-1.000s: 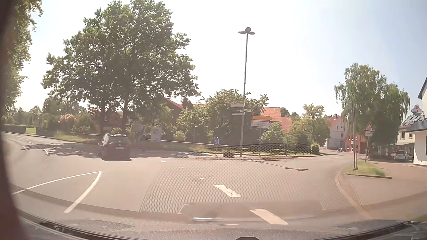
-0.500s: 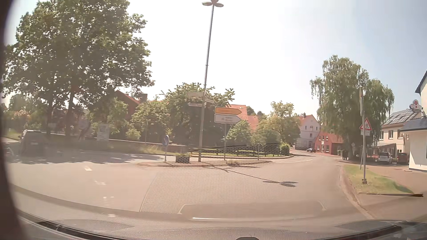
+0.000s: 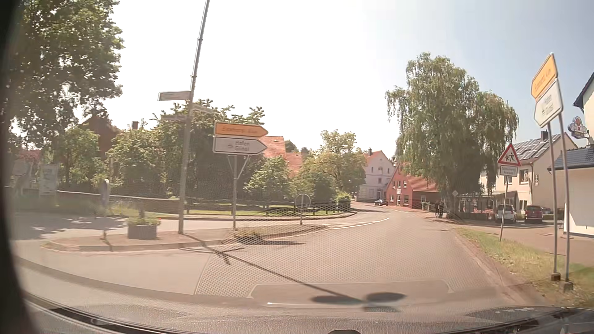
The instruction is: Follow the waypoints while adhering to traffic rules and regulations
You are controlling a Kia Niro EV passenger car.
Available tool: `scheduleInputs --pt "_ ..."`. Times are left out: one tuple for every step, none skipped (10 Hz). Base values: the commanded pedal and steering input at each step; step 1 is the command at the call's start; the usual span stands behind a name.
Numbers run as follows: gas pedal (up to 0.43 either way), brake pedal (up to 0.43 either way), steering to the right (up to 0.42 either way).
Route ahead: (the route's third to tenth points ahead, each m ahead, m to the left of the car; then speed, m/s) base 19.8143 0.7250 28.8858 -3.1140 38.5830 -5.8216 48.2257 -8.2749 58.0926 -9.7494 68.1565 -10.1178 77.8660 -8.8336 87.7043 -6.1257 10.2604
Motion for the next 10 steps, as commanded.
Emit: scheduleInputs --pt "0.197 0.000 0.136" --pt "0.197 0.000 0.132" --pt "0.197 0.000 0.127" --pt "0.197 0.000 0.118" --pt "0.209 0.000 0.109" --pt "0.220 0.000 0.105" --pt "0.220 0.000 0.098" --pt "0.220 0.000 0.089" --pt "0.220 0.000 0.078" --pt "0.220 0.000 0.061"
